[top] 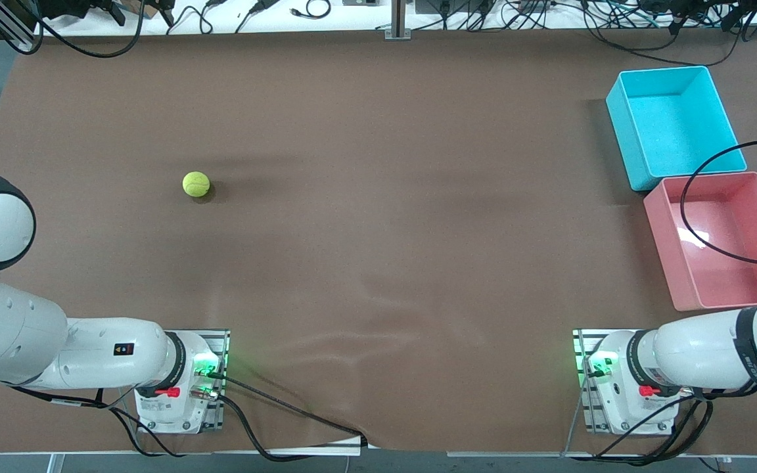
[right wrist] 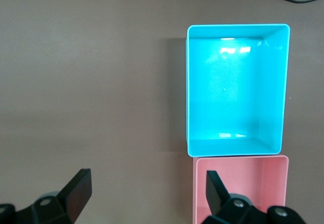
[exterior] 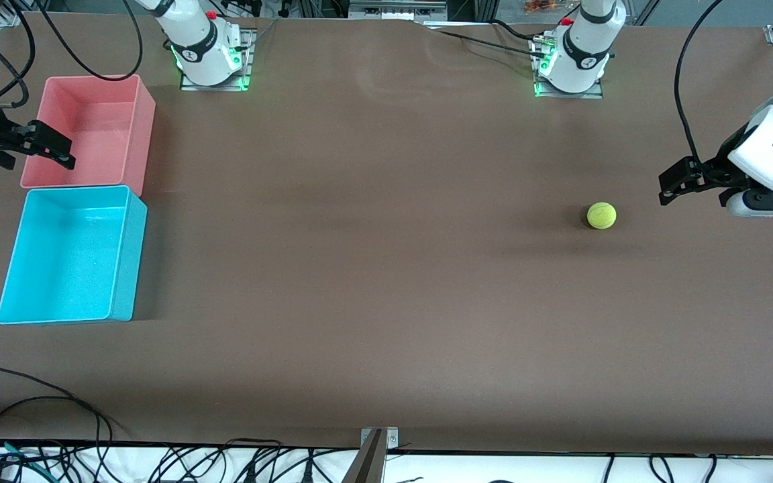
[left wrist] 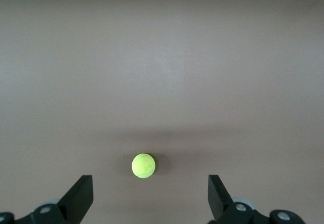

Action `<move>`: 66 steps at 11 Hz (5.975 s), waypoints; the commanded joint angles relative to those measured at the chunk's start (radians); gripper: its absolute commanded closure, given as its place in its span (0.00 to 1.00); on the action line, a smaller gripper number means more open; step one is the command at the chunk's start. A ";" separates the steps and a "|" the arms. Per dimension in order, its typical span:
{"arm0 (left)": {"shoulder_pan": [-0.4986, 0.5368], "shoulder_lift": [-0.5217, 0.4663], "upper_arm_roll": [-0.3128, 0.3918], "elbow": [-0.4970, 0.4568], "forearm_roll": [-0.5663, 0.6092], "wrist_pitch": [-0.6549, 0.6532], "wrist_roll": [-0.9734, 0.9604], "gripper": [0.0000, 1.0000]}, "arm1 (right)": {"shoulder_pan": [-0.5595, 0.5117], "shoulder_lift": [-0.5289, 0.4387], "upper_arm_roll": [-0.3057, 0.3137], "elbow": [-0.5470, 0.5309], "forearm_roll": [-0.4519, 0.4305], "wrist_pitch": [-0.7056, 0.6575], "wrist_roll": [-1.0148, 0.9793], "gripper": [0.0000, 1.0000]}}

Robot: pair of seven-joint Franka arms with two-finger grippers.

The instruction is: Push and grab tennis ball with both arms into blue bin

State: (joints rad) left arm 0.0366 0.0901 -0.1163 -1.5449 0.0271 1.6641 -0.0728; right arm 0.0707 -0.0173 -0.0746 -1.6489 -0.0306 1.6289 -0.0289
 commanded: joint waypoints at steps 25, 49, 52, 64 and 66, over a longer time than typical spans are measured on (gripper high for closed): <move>0.008 0.000 -0.002 0.003 0.022 -0.038 0.002 0.00 | -0.005 0.007 -0.004 0.037 -0.006 -0.018 -0.006 0.00; 0.156 -0.013 -0.008 -0.081 0.004 -0.095 0.510 1.00 | -0.006 0.007 -0.005 0.038 -0.008 -0.040 -0.008 0.00; 0.215 -0.113 -0.008 -0.313 0.007 0.128 0.887 1.00 | -0.008 0.005 -0.007 0.040 -0.008 -0.063 -0.006 0.00; 0.296 -0.021 -0.043 -0.567 0.105 0.475 1.949 1.00 | -0.008 0.007 -0.030 0.040 -0.005 -0.063 -0.006 0.00; 0.308 -0.020 -0.043 -0.642 0.100 0.584 1.950 1.00 | -0.006 0.005 -0.030 0.040 -0.005 -0.063 -0.006 0.00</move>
State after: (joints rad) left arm 0.3252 0.0789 -0.1575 -2.1078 0.1133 2.1396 1.8396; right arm 0.0666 -0.0178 -0.1002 -1.6337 -0.0306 1.5844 -0.0288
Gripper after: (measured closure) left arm 0.991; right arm 0.000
